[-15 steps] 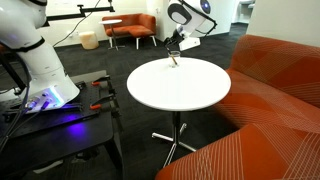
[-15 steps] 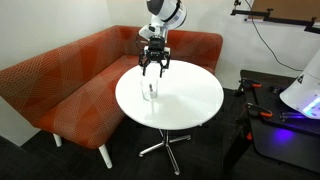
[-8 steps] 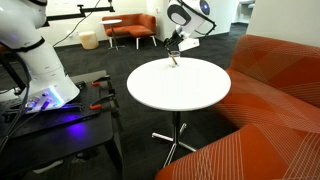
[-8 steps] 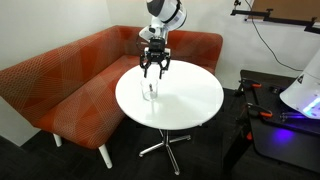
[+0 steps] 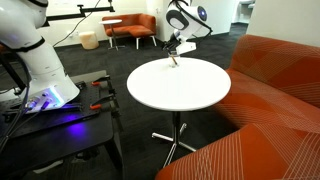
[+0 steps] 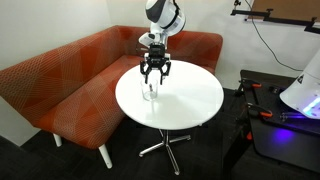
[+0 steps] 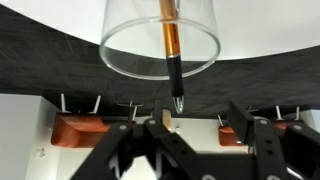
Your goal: Pick up the pen from the cup and place it on the table
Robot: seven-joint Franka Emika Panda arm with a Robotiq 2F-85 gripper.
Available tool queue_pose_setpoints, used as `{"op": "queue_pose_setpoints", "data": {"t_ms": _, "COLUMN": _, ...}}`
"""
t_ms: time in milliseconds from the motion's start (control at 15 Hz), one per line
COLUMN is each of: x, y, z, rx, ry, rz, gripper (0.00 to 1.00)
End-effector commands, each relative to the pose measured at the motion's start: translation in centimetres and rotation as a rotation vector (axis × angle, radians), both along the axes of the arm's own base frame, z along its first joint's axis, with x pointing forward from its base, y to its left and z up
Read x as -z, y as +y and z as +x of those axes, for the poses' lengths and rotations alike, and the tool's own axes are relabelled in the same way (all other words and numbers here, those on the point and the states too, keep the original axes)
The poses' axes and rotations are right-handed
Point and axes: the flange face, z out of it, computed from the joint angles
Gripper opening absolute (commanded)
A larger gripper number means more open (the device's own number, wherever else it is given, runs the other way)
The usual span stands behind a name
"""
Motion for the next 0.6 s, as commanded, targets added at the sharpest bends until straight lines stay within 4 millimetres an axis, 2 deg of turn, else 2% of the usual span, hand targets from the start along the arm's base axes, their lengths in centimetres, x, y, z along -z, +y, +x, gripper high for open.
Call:
{"op": "queue_pose_setpoints", "data": {"t_ms": 0, "x": 0.48, "y": 0.75, "z": 0.64, "rx": -0.013, "ry": 0.001, "rz": 0.010, "gripper": 0.63}}
{"op": "queue_pose_setpoints", "data": {"t_ms": 67, "x": 0.64, "y": 0.88, "z": 0.68, "rx": -0.015, "ry": 0.002, "rz": 0.011, "gripper": 0.60}}
{"op": "queue_pose_setpoints", "data": {"t_ms": 133, "x": 0.78, "y": 1.00, "z": 0.73, "rx": -0.017, "ry": 0.002, "rz": 0.013, "gripper": 0.41}}
{"op": "queue_pose_setpoints", "data": {"t_ms": 400, "x": 1.02, "y": 1.13, "z": 0.89, "rx": -0.018, "ry": 0.003, "rz": 0.014, "gripper": 0.09}}
{"op": "queue_pose_setpoints", "data": {"t_ms": 533, "x": 1.03, "y": 1.09, "z": 0.97, "rx": -0.017, "ry": 0.002, "rz": 0.013, "gripper": 0.00}}
